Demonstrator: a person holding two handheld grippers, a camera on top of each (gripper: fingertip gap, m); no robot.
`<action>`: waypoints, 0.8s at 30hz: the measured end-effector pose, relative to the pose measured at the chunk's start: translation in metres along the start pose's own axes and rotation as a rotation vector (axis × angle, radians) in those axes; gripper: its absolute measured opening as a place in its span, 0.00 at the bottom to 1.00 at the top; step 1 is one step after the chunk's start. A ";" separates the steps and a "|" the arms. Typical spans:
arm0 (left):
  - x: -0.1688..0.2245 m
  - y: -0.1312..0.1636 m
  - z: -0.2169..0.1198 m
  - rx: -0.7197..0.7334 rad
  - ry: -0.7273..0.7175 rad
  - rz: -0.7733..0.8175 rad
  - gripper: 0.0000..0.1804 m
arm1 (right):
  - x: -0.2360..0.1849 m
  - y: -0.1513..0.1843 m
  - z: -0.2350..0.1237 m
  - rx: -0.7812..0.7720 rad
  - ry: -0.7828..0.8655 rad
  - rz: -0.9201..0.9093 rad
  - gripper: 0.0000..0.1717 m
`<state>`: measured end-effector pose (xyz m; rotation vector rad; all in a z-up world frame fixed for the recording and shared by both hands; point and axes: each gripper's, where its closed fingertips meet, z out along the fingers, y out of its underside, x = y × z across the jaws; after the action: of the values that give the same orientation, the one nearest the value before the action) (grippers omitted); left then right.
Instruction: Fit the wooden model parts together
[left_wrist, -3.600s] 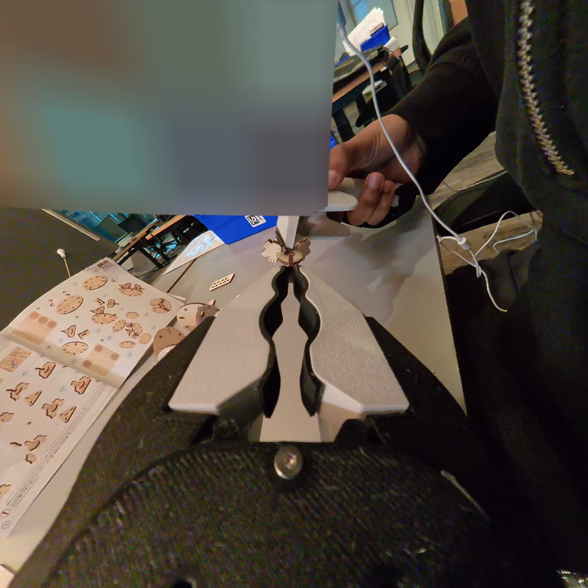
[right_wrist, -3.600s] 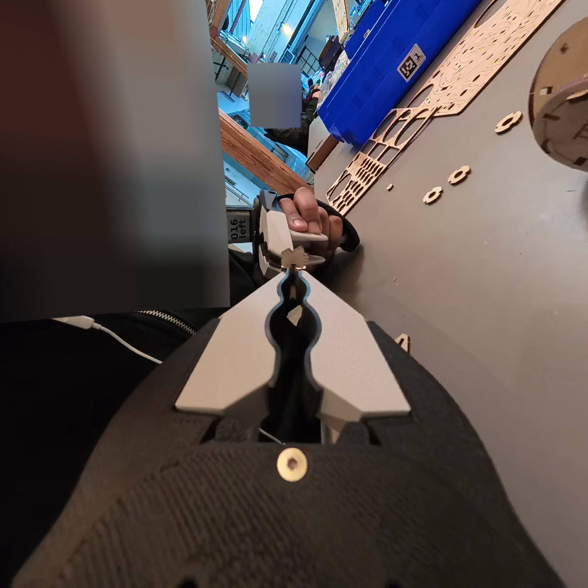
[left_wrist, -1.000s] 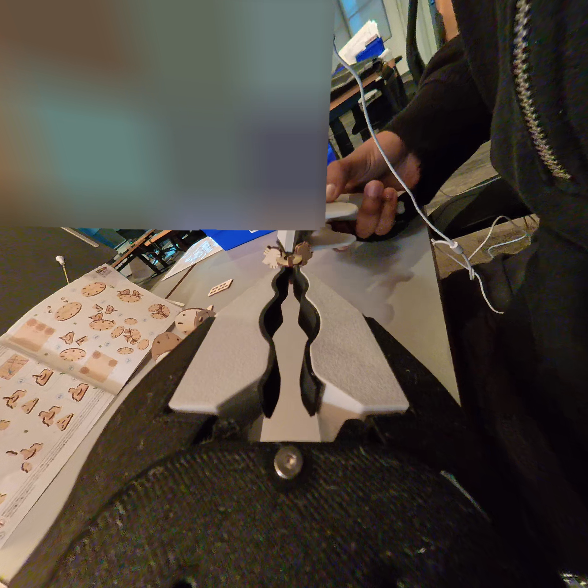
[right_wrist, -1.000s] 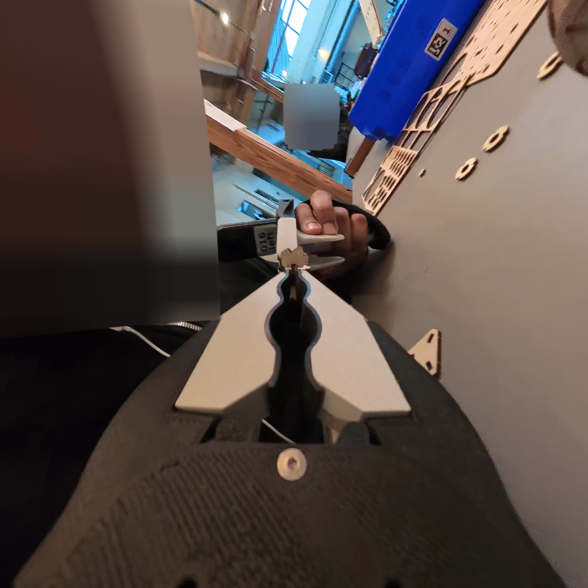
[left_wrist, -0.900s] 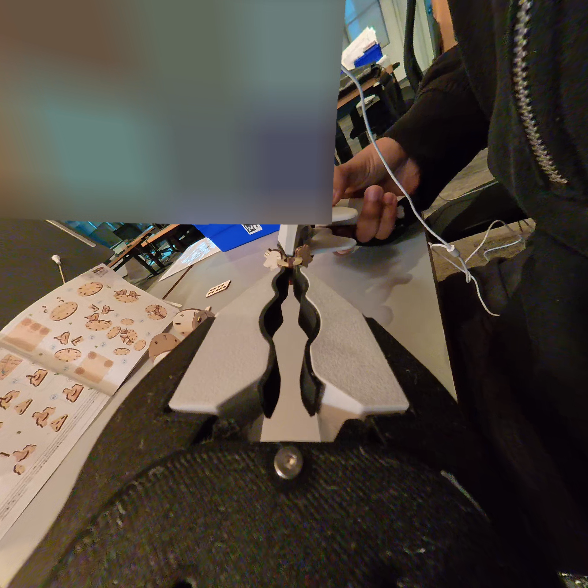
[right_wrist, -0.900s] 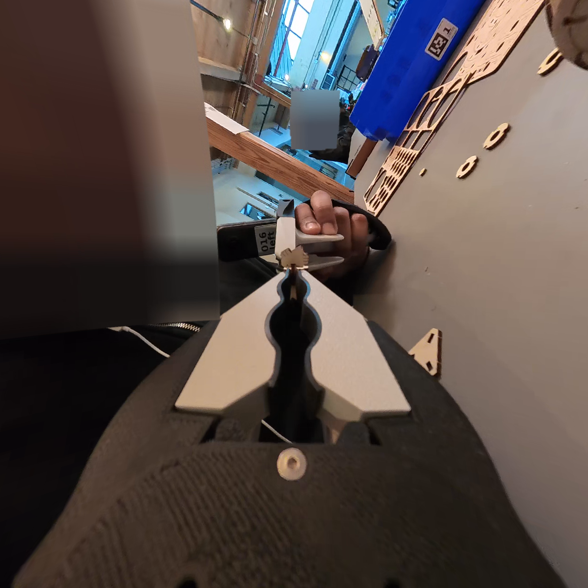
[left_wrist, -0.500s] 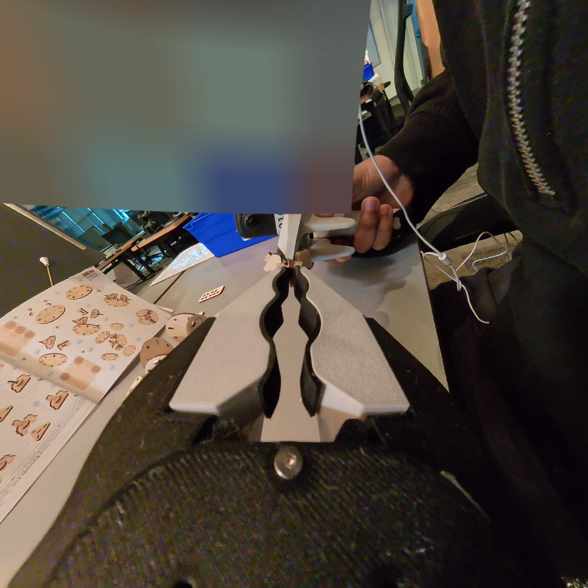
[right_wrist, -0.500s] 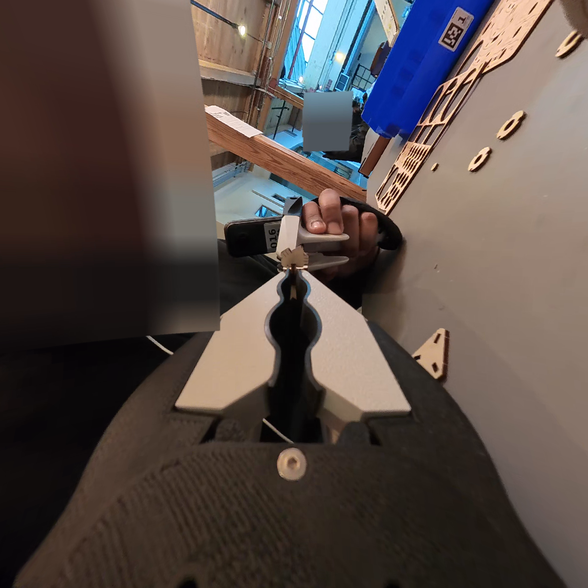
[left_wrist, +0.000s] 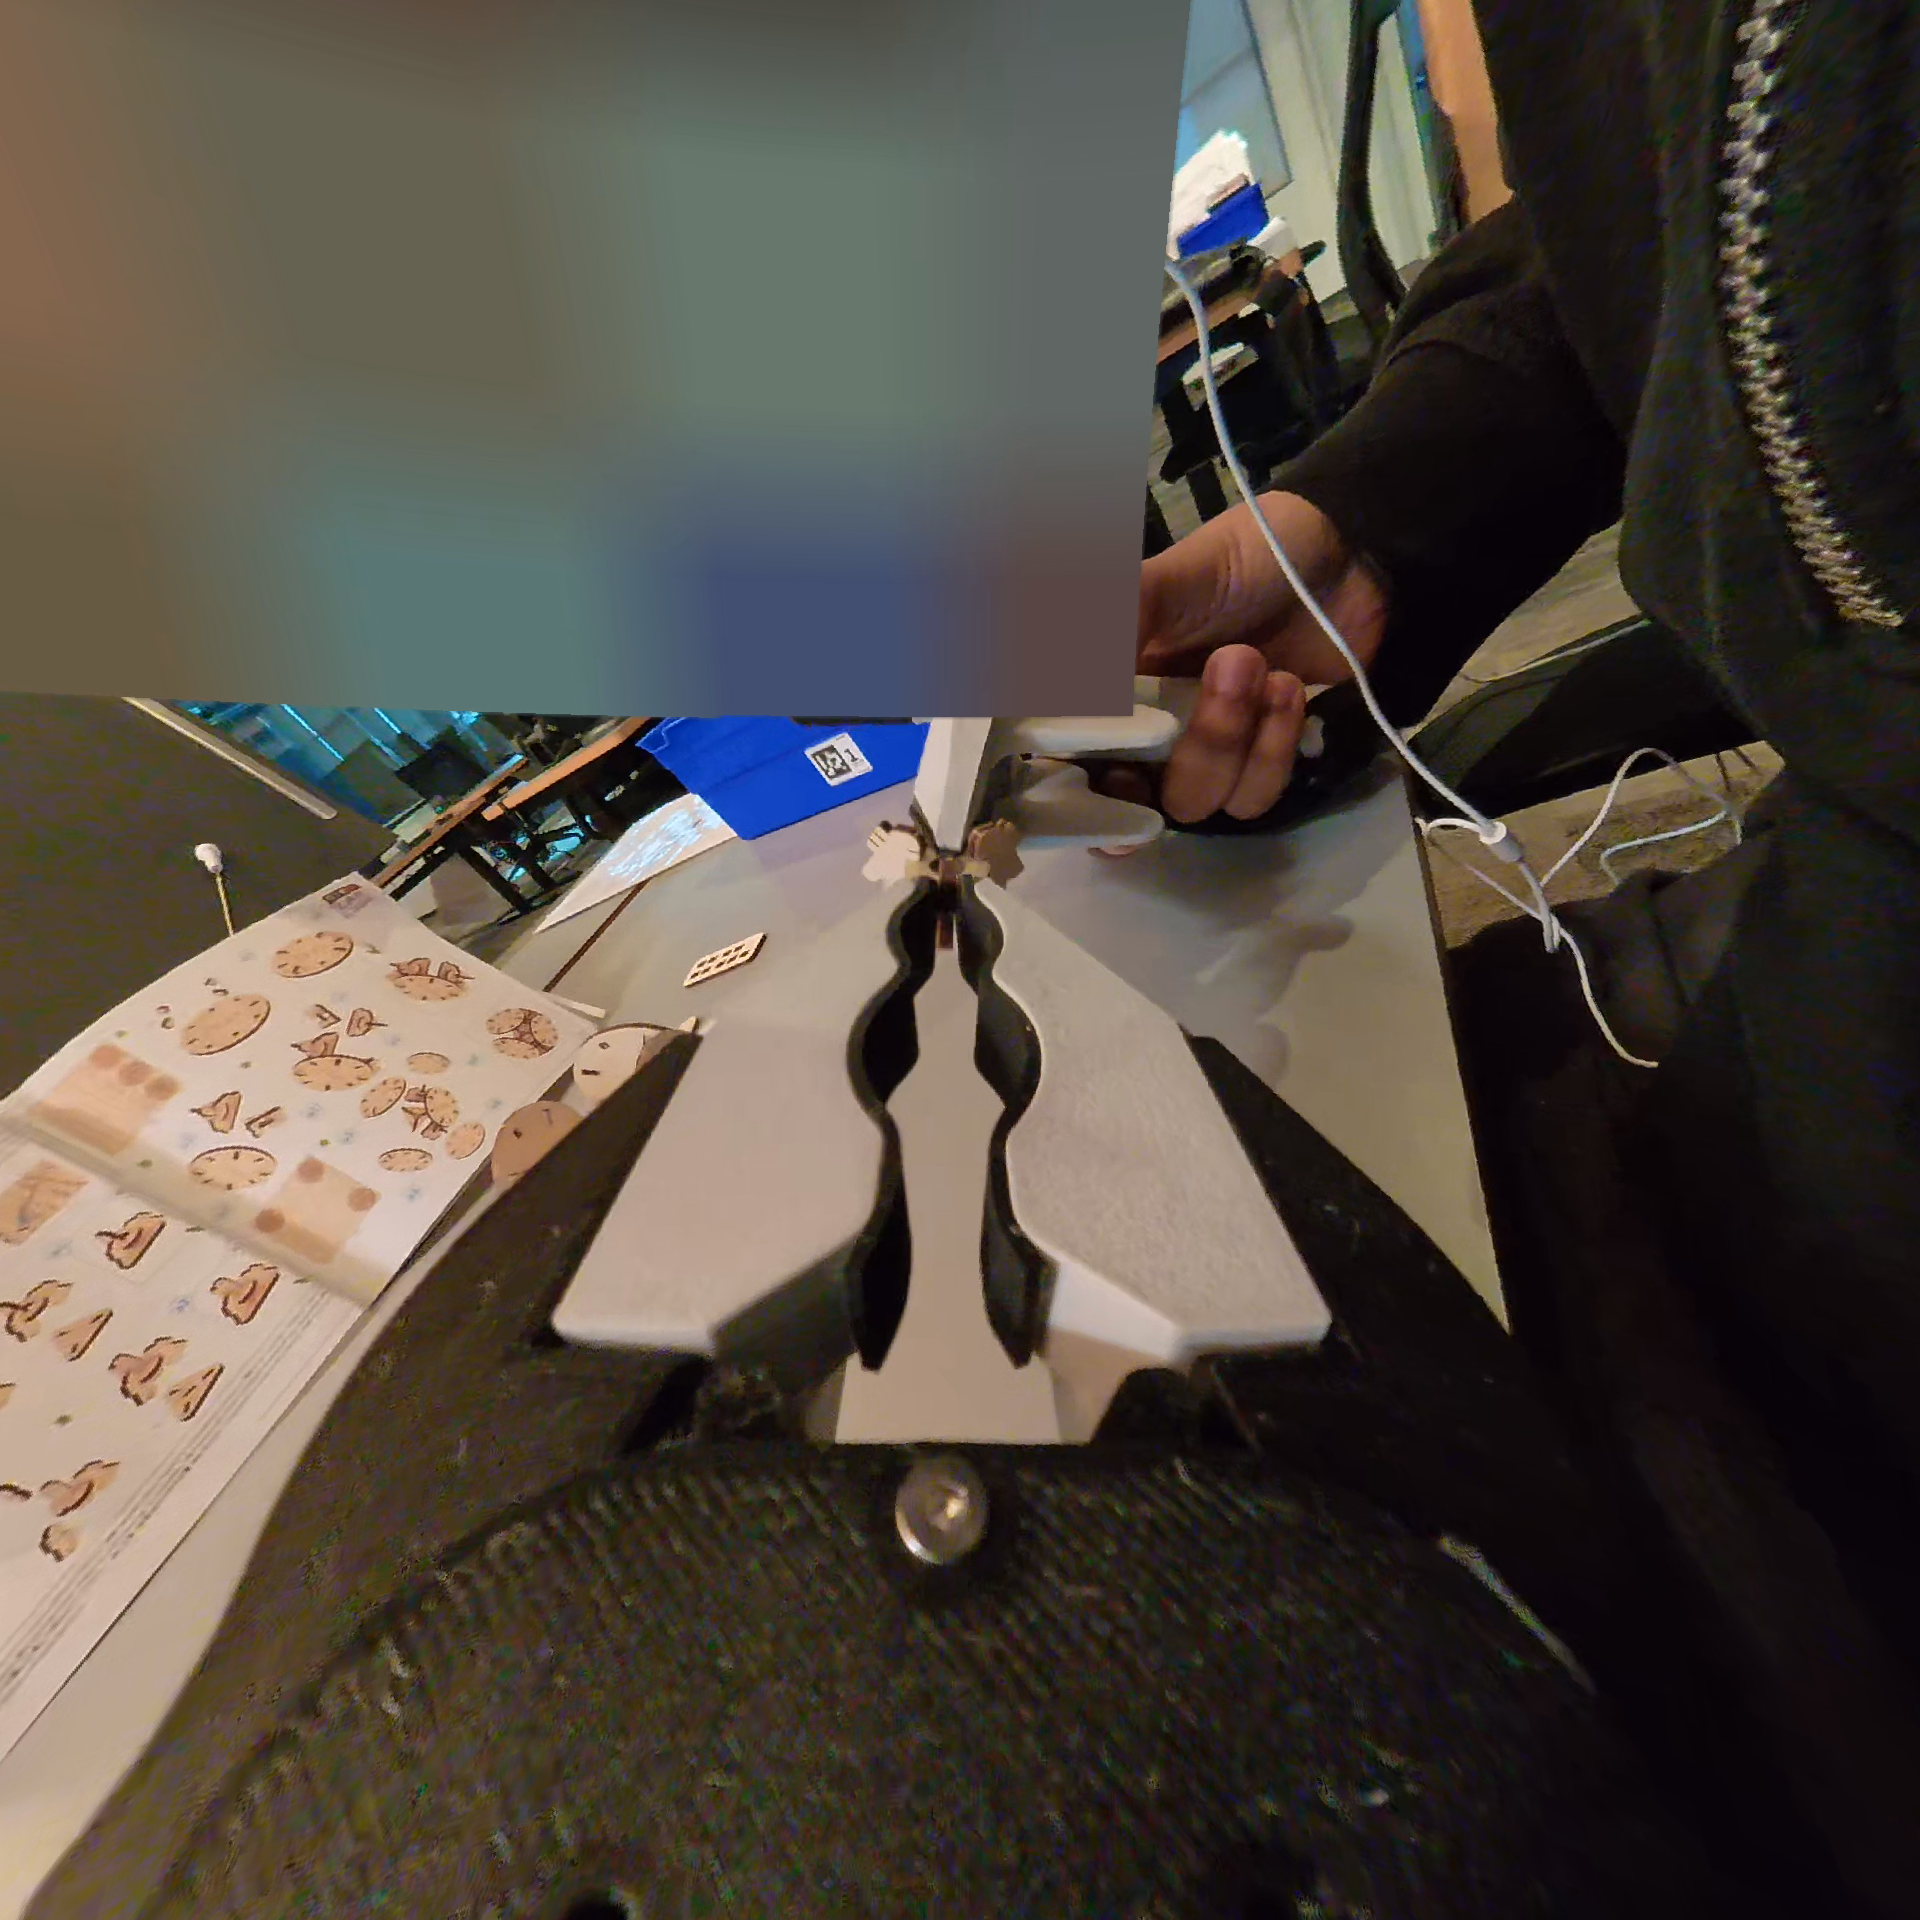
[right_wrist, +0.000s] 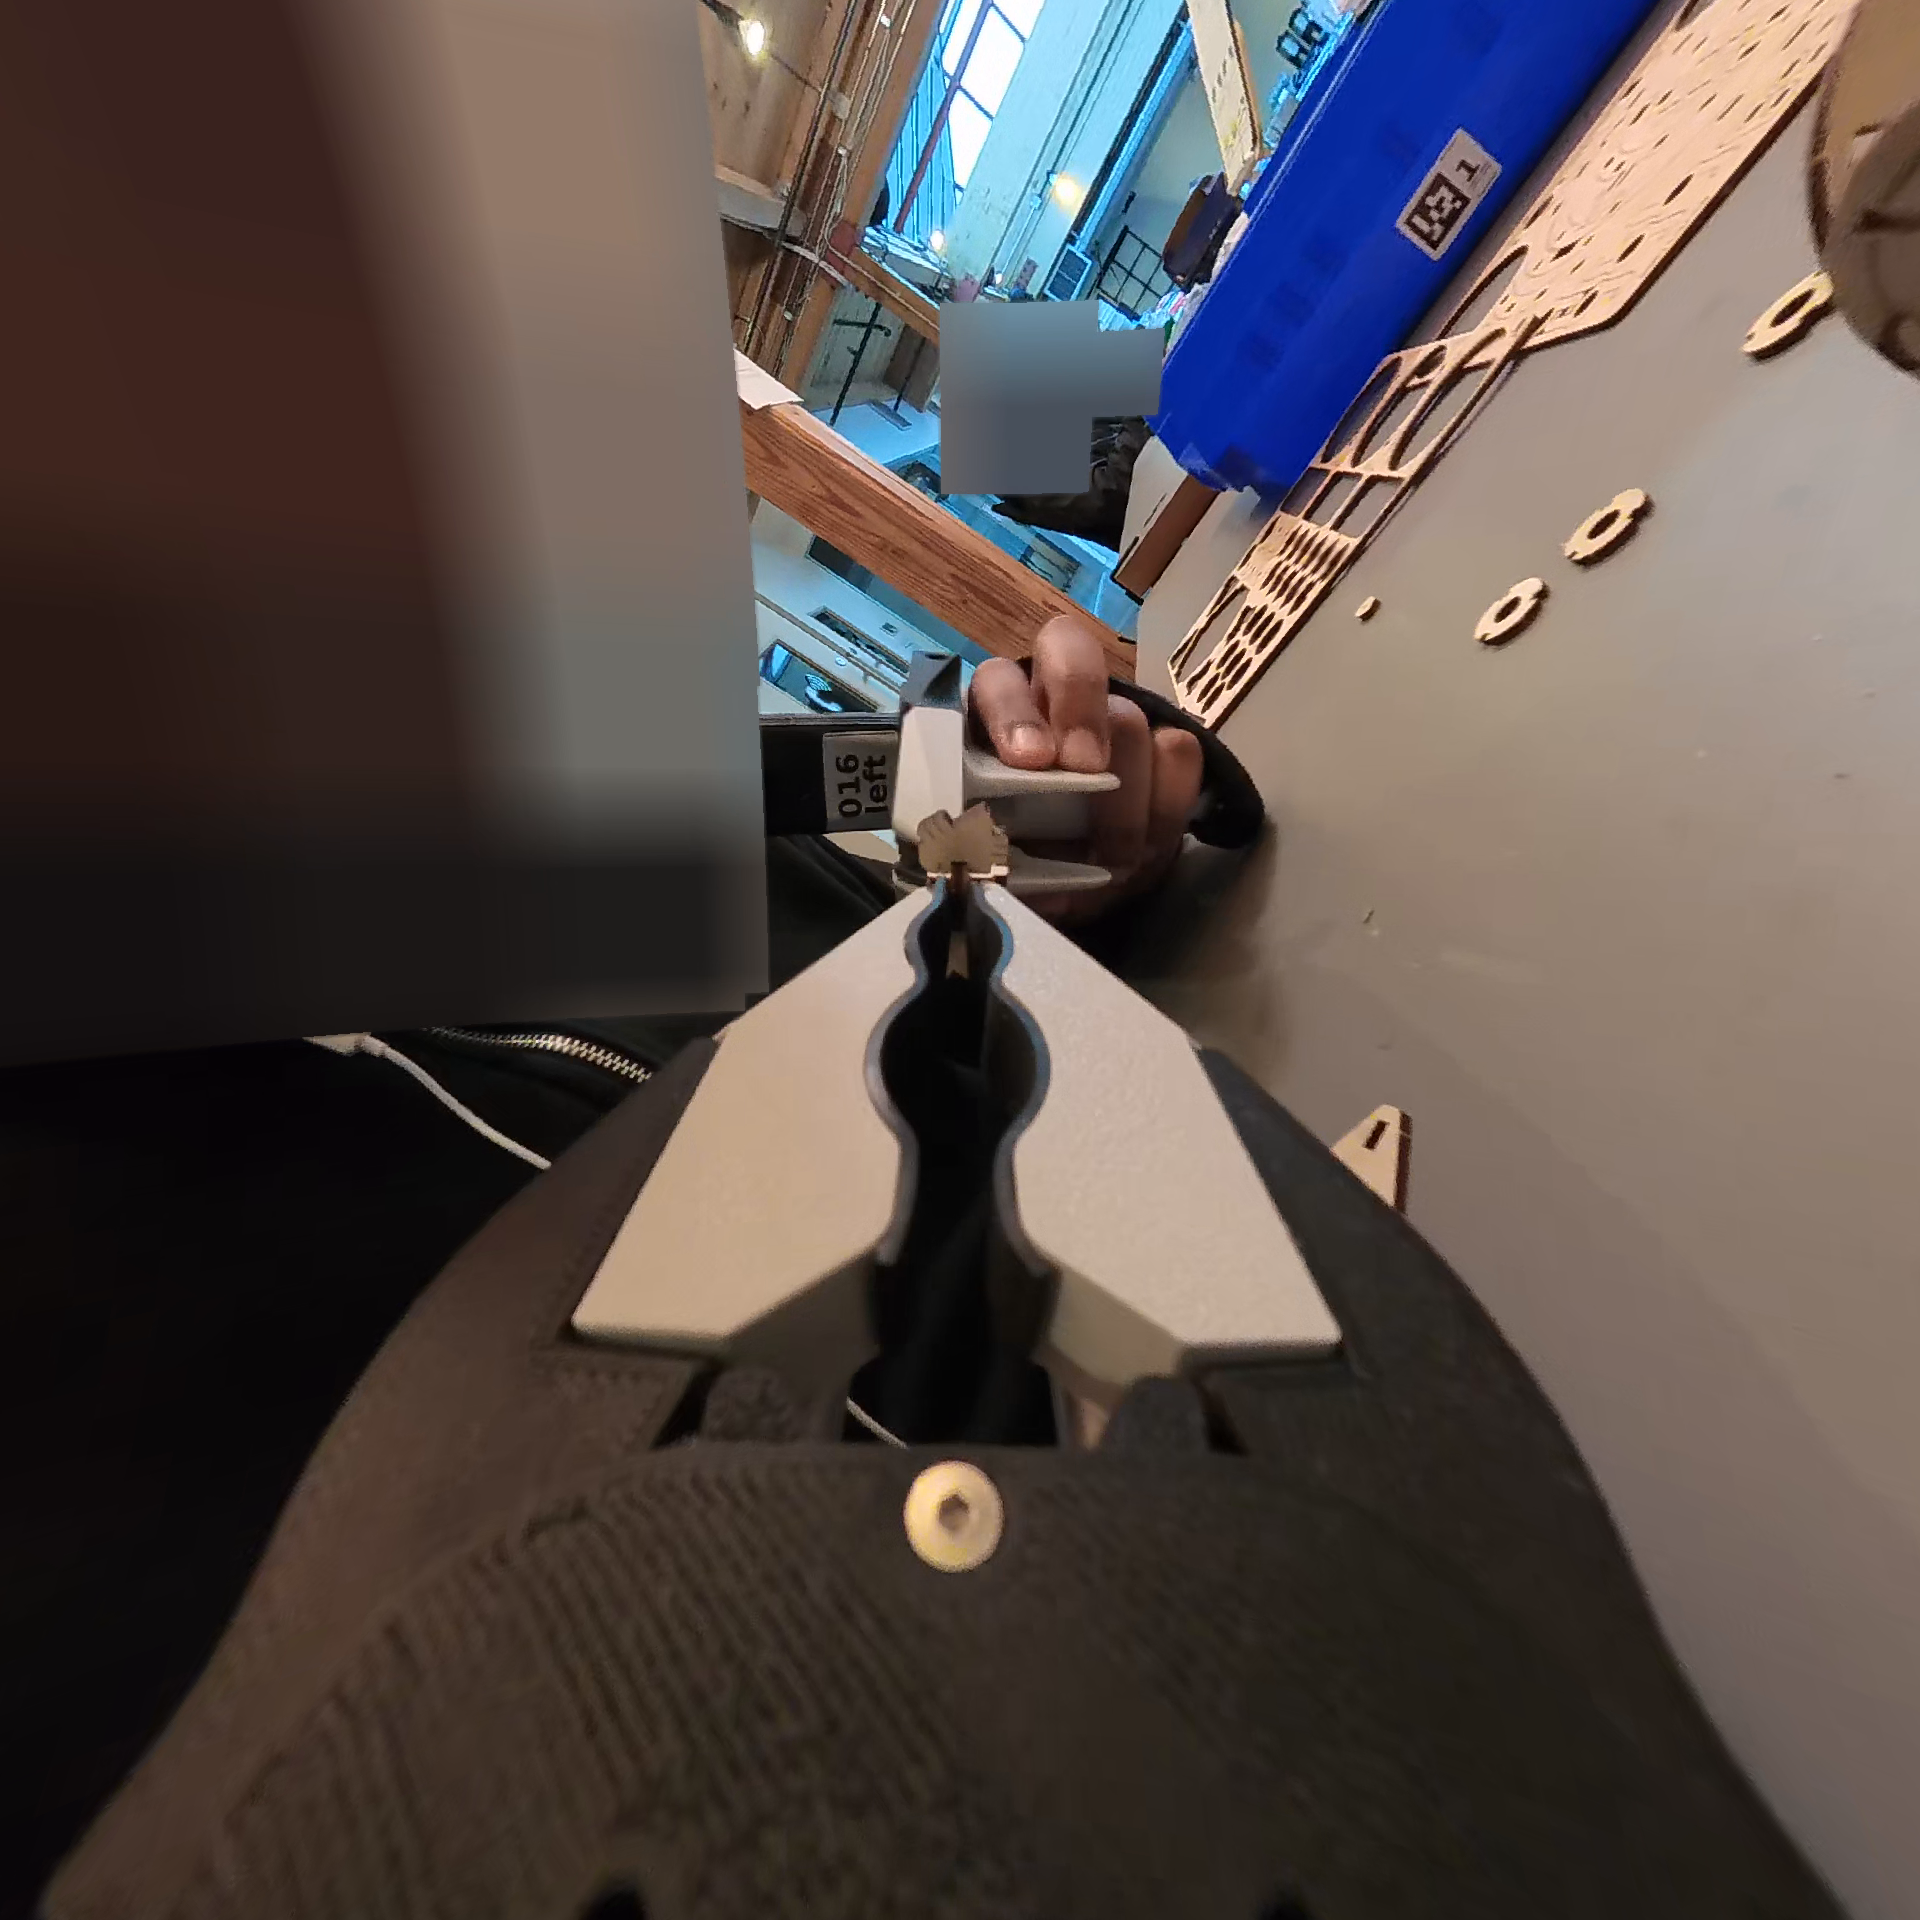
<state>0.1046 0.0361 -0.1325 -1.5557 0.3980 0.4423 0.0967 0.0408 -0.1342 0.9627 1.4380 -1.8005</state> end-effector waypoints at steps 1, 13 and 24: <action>0.000 0.000 0.000 0.001 0.000 -0.001 0.00 | 0.000 0.000 0.000 -0.002 0.002 -0.008 0.00; -0.001 -0.001 -0.001 0.004 0.002 -0.021 0.00 | -0.003 -0.001 -0.001 0.005 -0.008 -0.026 0.00; 0.003 0.001 0.000 -0.009 0.029 -0.034 0.00 | -0.003 0.000 -0.002 -0.007 0.002 -0.047 0.00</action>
<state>0.1065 0.0358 -0.1344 -1.5772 0.3916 0.3961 0.0986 0.0430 -0.1316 0.9345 1.4785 -1.8278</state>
